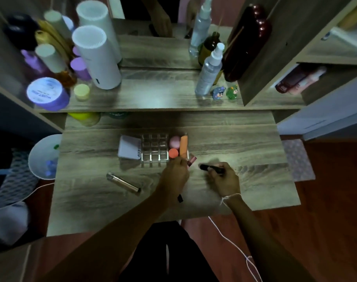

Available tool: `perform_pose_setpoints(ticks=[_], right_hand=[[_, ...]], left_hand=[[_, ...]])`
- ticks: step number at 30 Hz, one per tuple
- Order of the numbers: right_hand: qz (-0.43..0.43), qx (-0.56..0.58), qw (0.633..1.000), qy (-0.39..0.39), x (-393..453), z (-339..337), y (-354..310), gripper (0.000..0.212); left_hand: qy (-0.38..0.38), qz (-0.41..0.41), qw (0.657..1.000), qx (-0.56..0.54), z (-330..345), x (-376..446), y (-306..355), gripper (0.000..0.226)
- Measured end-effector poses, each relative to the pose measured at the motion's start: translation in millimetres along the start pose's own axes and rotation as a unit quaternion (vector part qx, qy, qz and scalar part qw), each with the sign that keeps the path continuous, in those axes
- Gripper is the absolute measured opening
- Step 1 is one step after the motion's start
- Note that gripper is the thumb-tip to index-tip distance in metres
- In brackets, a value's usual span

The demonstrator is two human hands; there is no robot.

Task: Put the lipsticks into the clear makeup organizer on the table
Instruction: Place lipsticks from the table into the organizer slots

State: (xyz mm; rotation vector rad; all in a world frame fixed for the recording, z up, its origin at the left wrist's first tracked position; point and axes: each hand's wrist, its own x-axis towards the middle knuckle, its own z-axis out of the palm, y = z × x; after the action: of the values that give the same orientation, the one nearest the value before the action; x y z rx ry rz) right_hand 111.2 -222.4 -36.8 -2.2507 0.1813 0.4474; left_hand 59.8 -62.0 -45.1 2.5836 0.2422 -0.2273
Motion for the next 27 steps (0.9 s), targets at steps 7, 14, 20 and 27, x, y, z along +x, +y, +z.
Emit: perform_pose_setpoints(ticks=[7, 14, 20, 27], right_hand=[[-0.053, 0.183, 0.982, -0.018, 1.5, -3.2, -55.3, 0.012], [-0.078, 0.196, 0.974, -0.083, 8.9, 47.0, -107.2, 0.013], [-0.095, 0.118, 0.983, -0.102, 16.4, 81.2, -120.4, 0.022], [-0.167, 0.000, 0.981, -0.102, 25.9, 100.4, -123.8, 0.024]], left_hand=[[0.152, -0.059, 0.965, -0.206, -51.0, -25.2, -51.7, 0.020], [0.220, -0.093, 0.944, -0.228, -85.1, -0.7, -90.4, 0.025], [0.204, -0.092, 0.941, -0.254, -90.8, 12.3, -98.8, 0.025], [0.179, -0.088, 0.954, -0.225, -96.3, 24.5, -98.3, 0.029]])
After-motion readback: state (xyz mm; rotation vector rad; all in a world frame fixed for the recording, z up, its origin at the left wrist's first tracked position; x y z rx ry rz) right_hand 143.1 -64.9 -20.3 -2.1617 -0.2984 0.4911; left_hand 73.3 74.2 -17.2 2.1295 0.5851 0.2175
